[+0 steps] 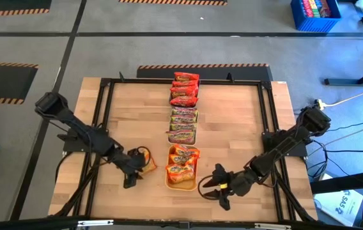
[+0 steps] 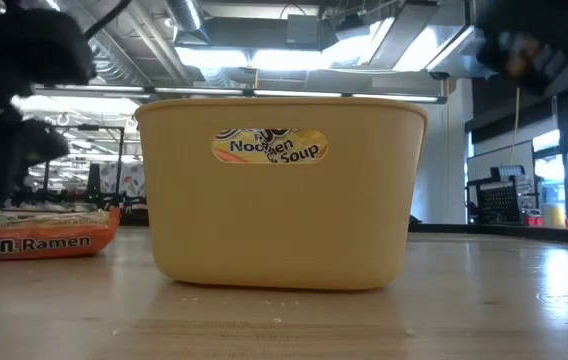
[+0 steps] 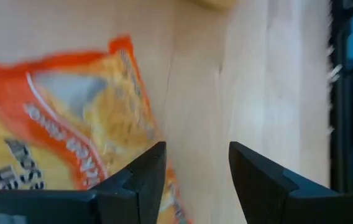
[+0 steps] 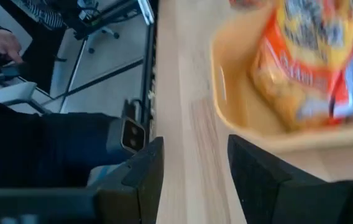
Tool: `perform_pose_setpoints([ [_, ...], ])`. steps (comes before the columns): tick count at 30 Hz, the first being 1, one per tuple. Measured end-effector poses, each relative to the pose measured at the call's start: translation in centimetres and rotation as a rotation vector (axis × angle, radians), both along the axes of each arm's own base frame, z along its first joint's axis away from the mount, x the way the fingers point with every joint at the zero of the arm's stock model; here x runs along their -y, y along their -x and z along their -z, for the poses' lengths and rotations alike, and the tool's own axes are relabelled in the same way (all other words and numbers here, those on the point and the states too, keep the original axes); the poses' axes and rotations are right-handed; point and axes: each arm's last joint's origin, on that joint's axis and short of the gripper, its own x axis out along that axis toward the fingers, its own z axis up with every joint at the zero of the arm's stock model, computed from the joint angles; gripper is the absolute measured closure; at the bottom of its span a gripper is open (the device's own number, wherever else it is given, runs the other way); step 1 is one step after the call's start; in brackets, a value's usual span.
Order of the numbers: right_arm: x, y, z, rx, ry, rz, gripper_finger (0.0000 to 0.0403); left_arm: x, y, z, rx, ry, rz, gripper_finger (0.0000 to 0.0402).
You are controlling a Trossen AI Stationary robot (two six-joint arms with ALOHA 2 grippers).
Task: Sort Maruchan noodles
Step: Put the orange noodle pack into the yellow bin
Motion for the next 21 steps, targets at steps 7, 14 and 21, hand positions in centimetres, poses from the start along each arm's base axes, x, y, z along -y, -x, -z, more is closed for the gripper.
perform_pose_setpoints([
  [7, -1.1, -1.5, -1.4, 0.064, 0.102, -0.028, 0.0242, -1.3, -1.7, -2.7, 0.086, 0.000, -0.017, 0.0198],
  [14, -1.7, -2.8, 1.0, 0.017, 0.166, -0.022, 0.0242, -4.5, -2.3, -5.1, 0.085, -0.038, -0.101, 0.0161],
  [21, -2.0, -3.1, 1.6, 0.016, 0.196, -0.018, 0.0242, -6.0, -2.9, -5.7, 0.155, -0.085, -0.280, 0.0161],
])
